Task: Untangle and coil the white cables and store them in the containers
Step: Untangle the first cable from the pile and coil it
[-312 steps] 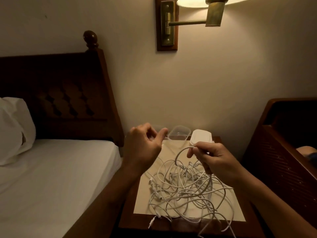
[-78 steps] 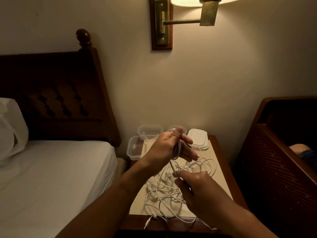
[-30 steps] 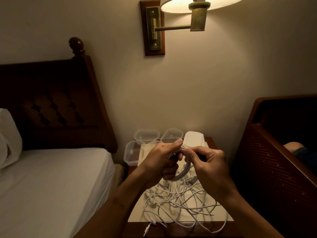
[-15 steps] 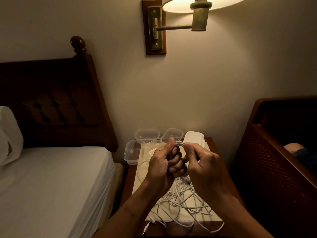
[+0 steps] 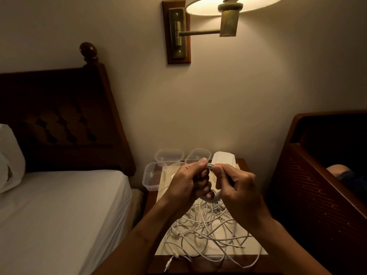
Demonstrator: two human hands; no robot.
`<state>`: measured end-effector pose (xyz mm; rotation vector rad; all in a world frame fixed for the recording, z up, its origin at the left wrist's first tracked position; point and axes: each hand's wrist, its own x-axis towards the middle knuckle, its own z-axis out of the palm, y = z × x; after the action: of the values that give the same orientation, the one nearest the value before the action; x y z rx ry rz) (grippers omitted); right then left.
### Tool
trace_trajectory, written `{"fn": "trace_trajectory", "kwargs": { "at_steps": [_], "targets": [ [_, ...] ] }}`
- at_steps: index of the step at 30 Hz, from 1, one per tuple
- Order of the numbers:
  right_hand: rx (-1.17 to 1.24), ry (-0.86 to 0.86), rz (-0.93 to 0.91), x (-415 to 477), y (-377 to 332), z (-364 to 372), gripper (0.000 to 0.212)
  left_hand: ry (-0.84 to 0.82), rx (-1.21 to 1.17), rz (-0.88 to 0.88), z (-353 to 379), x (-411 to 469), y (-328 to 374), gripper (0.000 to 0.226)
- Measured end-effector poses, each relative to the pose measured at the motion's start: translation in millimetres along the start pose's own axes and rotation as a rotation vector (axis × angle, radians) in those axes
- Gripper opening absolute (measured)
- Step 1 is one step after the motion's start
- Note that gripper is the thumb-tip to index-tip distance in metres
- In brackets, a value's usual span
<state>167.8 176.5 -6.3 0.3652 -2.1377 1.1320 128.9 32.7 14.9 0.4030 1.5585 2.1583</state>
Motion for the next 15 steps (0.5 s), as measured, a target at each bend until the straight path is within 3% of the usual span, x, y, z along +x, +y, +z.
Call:
{"fn": "trace_trajectory", "kwargs": {
  "at_steps": [4,8,11,15],
  "targets": [
    [0.195,-0.19,0.169,-3,5,-16,0.032,-0.045,-0.022,0.029,-10,3,1,0.043],
    [0.001,-0.333,0.11,0,20,-34,0.014,-0.063,-0.014,0.008,-14,3,3,0.043],
    [-0.02,-0.255,0.057,16,20,-49,0.021,-0.105,0.017,-0.012,-15,0,4,0.038],
    [-0.056,-0.008,-0.059,32,18,-51,0.018,-0.195,0.012,-0.018,-7,-2,6,0.037]
  ]
}}
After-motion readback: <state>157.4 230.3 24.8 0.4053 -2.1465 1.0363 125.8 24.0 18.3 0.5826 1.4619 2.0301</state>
